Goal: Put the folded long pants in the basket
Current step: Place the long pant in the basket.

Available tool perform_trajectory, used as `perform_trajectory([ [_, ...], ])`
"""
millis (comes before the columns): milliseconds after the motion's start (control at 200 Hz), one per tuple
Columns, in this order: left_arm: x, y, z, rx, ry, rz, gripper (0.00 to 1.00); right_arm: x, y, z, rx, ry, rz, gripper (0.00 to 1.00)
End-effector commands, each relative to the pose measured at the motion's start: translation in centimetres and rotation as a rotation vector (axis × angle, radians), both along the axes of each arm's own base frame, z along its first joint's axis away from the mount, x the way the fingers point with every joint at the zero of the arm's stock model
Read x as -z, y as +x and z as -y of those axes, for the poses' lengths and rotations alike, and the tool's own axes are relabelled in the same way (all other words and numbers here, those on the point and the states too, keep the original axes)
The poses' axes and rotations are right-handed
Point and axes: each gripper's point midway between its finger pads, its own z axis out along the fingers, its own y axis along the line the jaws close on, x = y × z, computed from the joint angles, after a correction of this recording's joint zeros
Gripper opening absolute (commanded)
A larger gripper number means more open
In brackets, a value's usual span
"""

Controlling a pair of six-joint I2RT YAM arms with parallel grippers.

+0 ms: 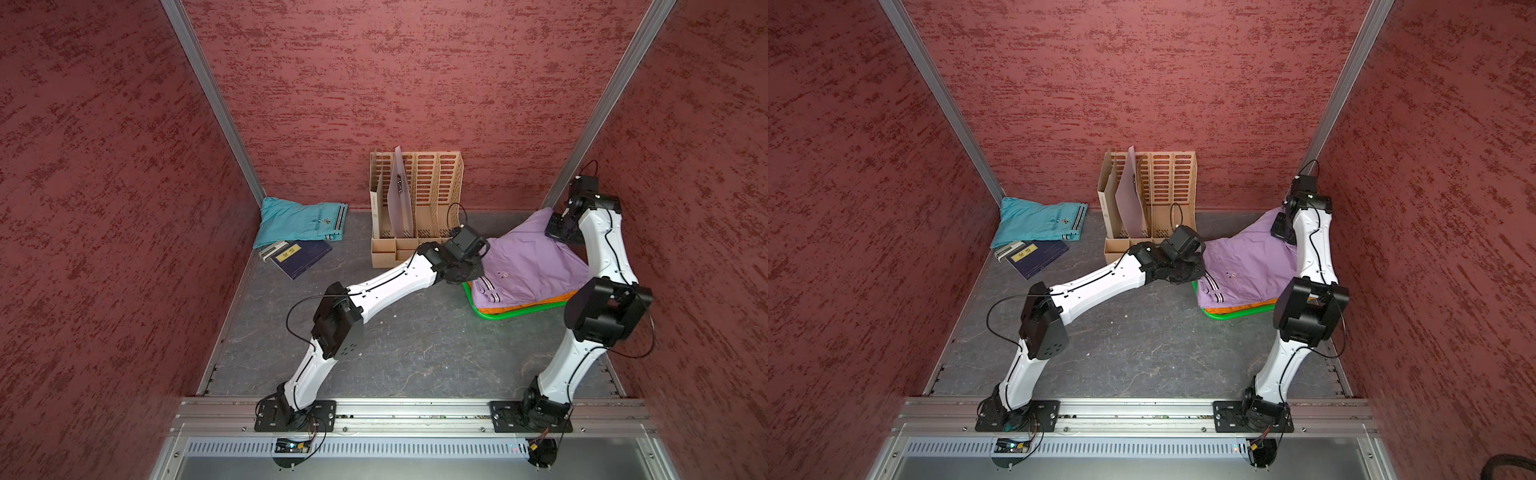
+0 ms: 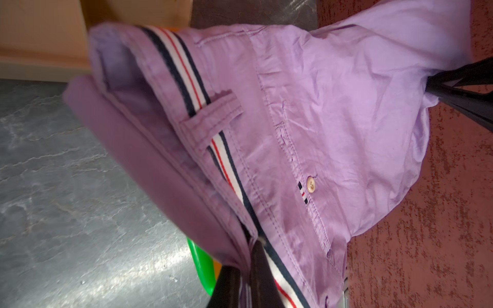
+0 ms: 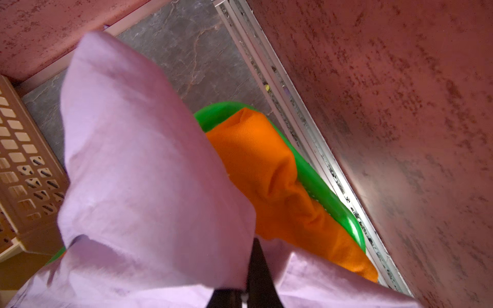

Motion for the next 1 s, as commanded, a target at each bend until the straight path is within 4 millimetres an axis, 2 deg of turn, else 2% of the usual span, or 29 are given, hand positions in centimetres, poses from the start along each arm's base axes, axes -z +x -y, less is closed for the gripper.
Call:
perform_trajectory([
  [0,0.1,0.4,1.5,0.022,-0.018,0.029,0.00,-0.4,1.1,2.1,0.035,-0.062,0.027,0.00],
  [155,2.6,0.4,2.0,0.016,0.031,0.037,0.00,1.7,2.4,2.5,0.039,-0.025,0.017,0.00],
  [200,3.2,0.5,2.0,0.013,0.048,0.045,0.07,2.4,2.8,2.5,0.039,-0.015,0.006,0.00],
  [286,3.9,0.3,2.4,0.040,0.042,0.036,0.12,3.5,3.1,2.4,0.036,0.003,-0.013,0.00],
  [356,3.4,0.1,2.6,0.070,0.033,0.041,0.27,3.9,3.2,2.3,0.035,0.026,-0.019,0.00],
  [376,3.0,0.1,2.5,0.075,0.031,0.047,0.35,3.9,3.2,2.2,0.037,0.030,-0.019,0.06],
  [426,1.9,0.2,2.0,0.079,0.039,0.077,0.51,3.6,3.1,2.1,0.040,0.035,-0.013,0.32],
  [466,0.7,0.3,1.2,0.071,0.057,0.115,0.63,3.2,3.1,1.8,0.038,0.045,-0.002,0.48],
  [506,-0.5,0.5,0.1,0.048,0.070,0.162,0.74,2.7,2.9,1.6,0.040,0.055,0.010,0.58],
  [541,-1.3,0.7,-0.9,0.022,0.066,0.191,0.82,2.2,2.7,1.3,0.043,0.066,0.024,0.63],
  [596,-1.5,0.8,-2.3,0.006,0.025,0.185,0.80,1.5,2.3,0.8,0.044,0.082,0.054,0.66],
  [701,0.6,1.1,-5.0,-0.044,-0.059,0.037,0.73,-0.2,1.3,0.0,0.058,0.096,0.118,0.69],
  [796,2.4,0.9,-6.0,-0.030,-0.122,-0.032,0.63,-1.9,0.6,-1.8,0.033,0.142,0.196,0.69],
  [872,2.9,1.1,-7.3,-0.028,-0.140,-0.047,0.57,-3.0,0.1,-3.9,-0.003,0.189,0.251,0.70],
  [912,2.9,1.4,-8.8,-0.052,-0.143,-0.043,0.56,-3.5,-0.3,-5.4,-0.033,0.221,0.277,0.70],
  [992,2.7,3.0,-13.6,-0.139,-0.146,-0.027,0.57,-4.1,-0.9,-8.6,-0.086,0.301,0.327,0.69],
])
